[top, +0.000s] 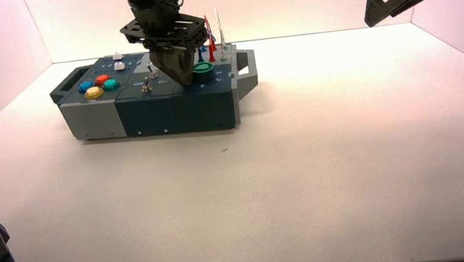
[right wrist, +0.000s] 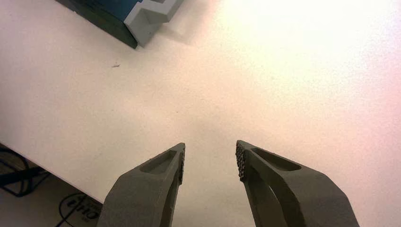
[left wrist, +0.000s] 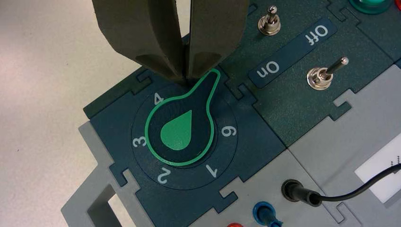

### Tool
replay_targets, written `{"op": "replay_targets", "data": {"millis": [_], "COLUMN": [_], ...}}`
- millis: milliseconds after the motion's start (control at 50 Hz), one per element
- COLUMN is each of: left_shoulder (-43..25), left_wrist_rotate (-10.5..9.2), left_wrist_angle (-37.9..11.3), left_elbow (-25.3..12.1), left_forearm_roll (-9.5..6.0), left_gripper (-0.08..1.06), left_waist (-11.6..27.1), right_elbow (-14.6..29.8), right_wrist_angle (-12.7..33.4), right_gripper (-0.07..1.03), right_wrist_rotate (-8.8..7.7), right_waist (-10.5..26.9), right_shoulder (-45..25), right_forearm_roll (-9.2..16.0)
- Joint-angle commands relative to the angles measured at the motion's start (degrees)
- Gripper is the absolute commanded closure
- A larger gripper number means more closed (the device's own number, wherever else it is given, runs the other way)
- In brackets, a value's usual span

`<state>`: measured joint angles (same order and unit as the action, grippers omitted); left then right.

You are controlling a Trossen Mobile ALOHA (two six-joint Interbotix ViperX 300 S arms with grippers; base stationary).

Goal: Turn the knob to position 5.

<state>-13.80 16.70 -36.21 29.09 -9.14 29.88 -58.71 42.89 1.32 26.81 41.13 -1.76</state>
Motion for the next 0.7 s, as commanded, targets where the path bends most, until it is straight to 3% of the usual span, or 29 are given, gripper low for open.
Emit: {"op": "replay_targets", "data": {"millis": [20, 700], "left_shoulder": [0.44, 2.37], "left_wrist_rotate": [0.18, 0.0], "left_wrist_angle": [-0.26, -2.11], "left_elbow": [0.18, 1.58], "left_forearm_roll": [0.35, 0.44], "left_gripper": [1.01, 1.01], "left_waist": [-0.79, -1.93], "right_elbow": [0.88, 0.7], "right_wrist_angle": [-0.35, -0.35], "right_gripper": [0.39, 0.39], "right_wrist_rotate": [0.0, 0.0], "right_waist": [0.35, 0.35], "right_shoulder": [0.26, 0.79], "right_forearm_roll": [0.09, 0.09]}}
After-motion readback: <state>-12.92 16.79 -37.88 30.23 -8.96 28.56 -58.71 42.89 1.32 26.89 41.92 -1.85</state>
